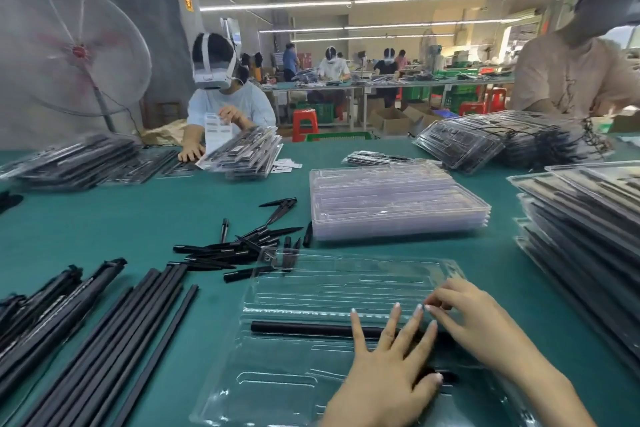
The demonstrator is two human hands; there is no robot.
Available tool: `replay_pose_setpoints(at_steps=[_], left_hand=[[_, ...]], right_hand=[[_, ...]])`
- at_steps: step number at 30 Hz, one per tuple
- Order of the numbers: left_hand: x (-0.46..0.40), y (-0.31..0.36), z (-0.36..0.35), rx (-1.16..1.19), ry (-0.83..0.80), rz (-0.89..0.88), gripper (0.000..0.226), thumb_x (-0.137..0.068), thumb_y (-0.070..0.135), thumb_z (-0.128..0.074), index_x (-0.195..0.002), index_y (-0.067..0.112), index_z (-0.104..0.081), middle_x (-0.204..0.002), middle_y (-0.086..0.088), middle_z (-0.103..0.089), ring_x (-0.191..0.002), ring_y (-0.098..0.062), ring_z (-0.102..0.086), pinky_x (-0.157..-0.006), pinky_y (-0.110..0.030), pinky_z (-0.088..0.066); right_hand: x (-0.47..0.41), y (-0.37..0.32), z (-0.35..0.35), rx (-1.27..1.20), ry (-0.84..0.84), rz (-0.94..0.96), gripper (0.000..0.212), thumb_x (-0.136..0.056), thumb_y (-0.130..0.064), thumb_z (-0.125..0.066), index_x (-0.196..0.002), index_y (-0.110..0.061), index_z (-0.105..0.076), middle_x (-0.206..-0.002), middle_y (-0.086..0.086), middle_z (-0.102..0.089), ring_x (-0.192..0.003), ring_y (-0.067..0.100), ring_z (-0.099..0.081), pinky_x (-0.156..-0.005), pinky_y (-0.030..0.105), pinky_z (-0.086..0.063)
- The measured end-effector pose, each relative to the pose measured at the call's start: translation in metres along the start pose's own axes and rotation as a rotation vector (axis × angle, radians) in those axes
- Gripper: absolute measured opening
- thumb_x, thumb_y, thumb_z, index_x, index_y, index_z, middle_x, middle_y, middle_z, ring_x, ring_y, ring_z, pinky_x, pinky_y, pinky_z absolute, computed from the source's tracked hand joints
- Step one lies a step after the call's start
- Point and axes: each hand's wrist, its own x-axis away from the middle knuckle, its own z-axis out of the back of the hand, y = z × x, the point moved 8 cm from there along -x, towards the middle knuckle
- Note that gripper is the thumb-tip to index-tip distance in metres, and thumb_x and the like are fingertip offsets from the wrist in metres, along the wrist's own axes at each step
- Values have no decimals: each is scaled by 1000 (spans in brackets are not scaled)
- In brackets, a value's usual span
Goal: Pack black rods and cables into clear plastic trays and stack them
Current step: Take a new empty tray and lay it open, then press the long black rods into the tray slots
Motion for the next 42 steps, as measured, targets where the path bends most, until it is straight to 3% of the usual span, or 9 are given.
replay_pose_setpoints(at_steps=[1,3,8,12,16,21,30,37,42], left_hand=[[-4,-2,-2,168,-19,-15,59,-99,50,-25,-153,34,-7,-154,16,22,-145,-12,18,-98,-59,33],[-2,-14,7,438,-7,-2,60,-100,49,-31,-153,29,-10,-154,20,25,-140,-6,30,-104,-47,31],[40,-97,52,696,346,185,30,-98,34,-48,-127,29,-57,-140,15,-45,-132,2,-34,-114,-26,-26],[110,-192,76,518,542,506,20,-95,20,-54,-110,25,-66,-115,12,-63,-111,-5,-53,-102,-30,-38],[195,-284,89,186,608,912,32,-96,21,-50,-127,19,-56,-129,-2,-56,-123,-20,-47,-102,-40,-38],[274,-357,60,-39,360,1221,55,-102,30,-36,-148,5,-21,-149,-14,-33,-139,-28,-28,-110,-40,-32],[292,-373,67,-315,269,1155,34,-101,37,-37,-119,11,-50,-117,-3,-56,-109,-20,-53,-87,-32,-44],[306,-378,113,223,541,1115,26,-101,27,-42,-102,3,-54,-101,-20,-64,-87,-31,-57,-71,-35,-38],[316,-350,141,430,546,989,23,-101,32,-39,-92,13,-47,-89,-12,-60,-89,-33,-59,-65,-34,-41]], right_hand=[[-1,-4,-3,0,-12,17,12,-93,-25,-58,-96,-23,-69,-90,-15,-57,-91,8,-56,-84,27,-44],[-2,-11,-6,-5,-17,54,10,-92,-21,-60,-95,-20,-70,-89,-12,-60,-92,14,-57,-85,33,-46],[0,-34,-8,-103,7,144,12,-88,-19,-65,-90,-30,-70,-88,-26,-57,-89,0,-56,-81,22,-42],[0,-64,-27,-174,-93,230,12,-91,-25,-61,-94,-35,-66,-95,-21,-59,-94,-2,-55,-85,20,-43],[1,-101,-52,-202,-216,343,11,-93,-32,-57,-99,-35,-67,-103,-22,-56,-101,-5,-52,-90,15,-40],[1,-126,-67,-183,-267,400,15,-94,-39,-55,-103,-33,-66,-107,-25,-52,-104,-7,-48,-93,17,-38],[-1,-135,-62,-218,-208,378,10,-92,-37,-58,-92,-40,-67,-104,-27,-54,-104,-4,-52,-92,32,-42],[-8,-248,-65,-716,-176,385,14,-93,-25,-59,-101,-31,-69,-101,-17,-64,-102,1,-59,-89,18,-45],[-28,-346,-119,-1125,-477,166,44,-95,-41,-52,-136,-37,-37,-129,-7,-52,-114,1,-51,-102,24,-42]])
